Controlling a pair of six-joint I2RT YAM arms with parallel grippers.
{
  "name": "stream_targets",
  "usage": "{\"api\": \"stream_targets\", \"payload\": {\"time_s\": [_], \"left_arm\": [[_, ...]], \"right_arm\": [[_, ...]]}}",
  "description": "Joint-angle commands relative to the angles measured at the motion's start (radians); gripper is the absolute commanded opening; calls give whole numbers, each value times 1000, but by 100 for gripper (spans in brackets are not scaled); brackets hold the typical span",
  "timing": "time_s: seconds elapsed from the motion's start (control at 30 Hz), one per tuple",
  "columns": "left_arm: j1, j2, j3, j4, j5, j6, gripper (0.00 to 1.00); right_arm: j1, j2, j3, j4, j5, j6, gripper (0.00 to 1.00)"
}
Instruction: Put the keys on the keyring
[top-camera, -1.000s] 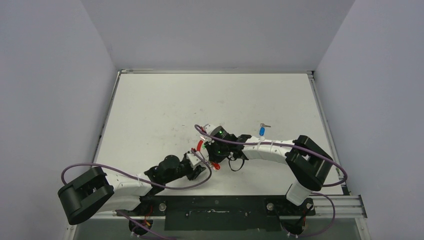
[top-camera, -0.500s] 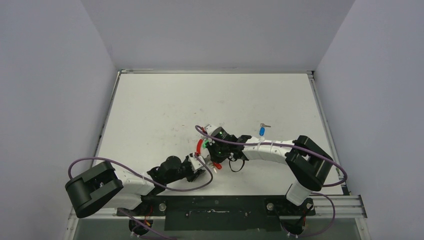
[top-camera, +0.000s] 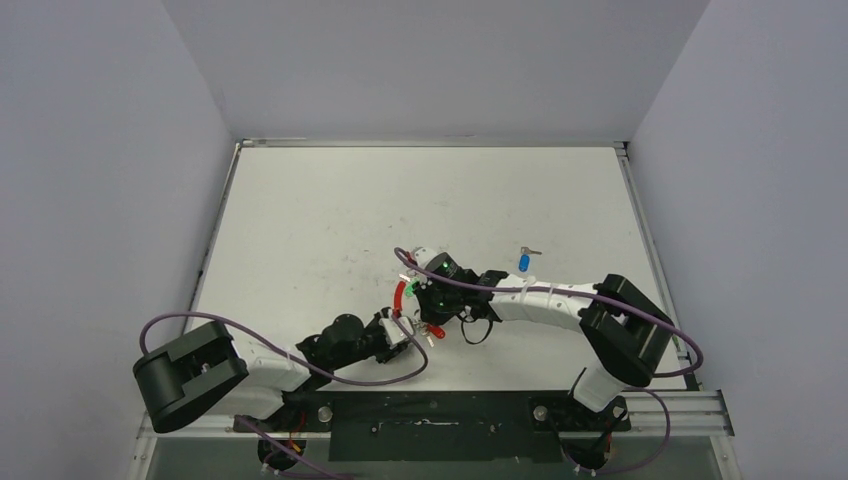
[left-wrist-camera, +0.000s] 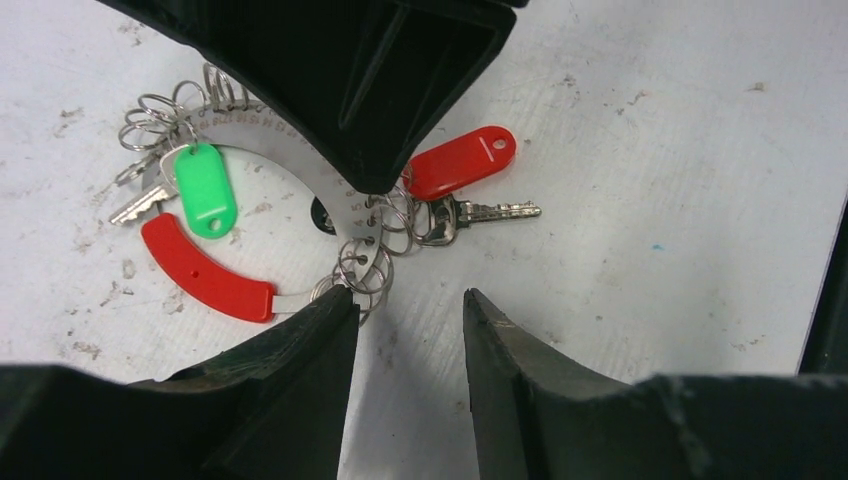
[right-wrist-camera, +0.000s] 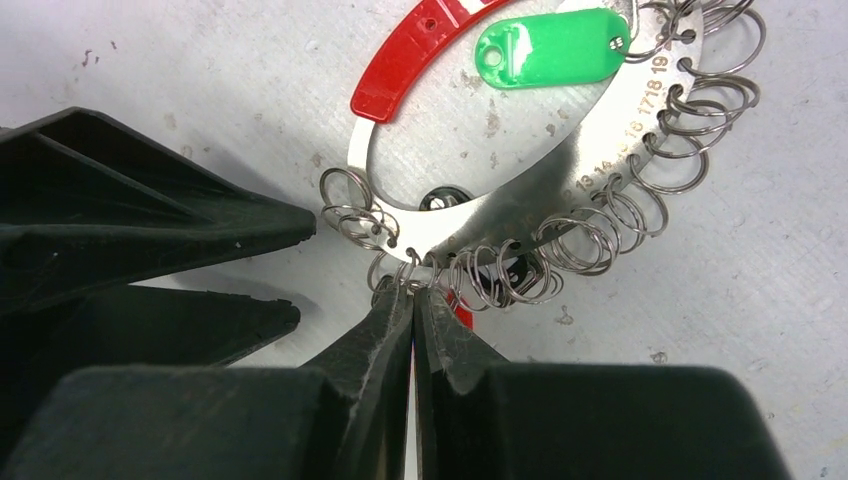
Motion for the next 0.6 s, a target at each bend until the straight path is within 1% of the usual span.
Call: {"api": "stream_targets", "payload": {"time_s": [0.0, 0.17, 0.3, 0.33, 0.4, 0.57], "left_arm": [[-9, -49, 4, 39, -28, 20, 41], [-13, -71, -6, 28, -48, 21, 41], [-15, -74, -4, 26, -58, 23, 41], [-15, -75, -3, 24, -63, 20, 41], [-14, -81, -2, 15, -86, 2, 41], [-14, -118, 18, -62, -156, -81, 43]], "right_arm": [[-31, -65, -20, 63, -45, 40, 5], [-83, -96, -46, 96, -92, 68, 5], [-112, -108, -60, 101, -108, 76, 8], [-116, -109, -62, 99, -107, 79, 10], [-129, -112, -69, 104, -102, 95, 20], [-194, -110, -82, 120, -95, 130, 40]]}}
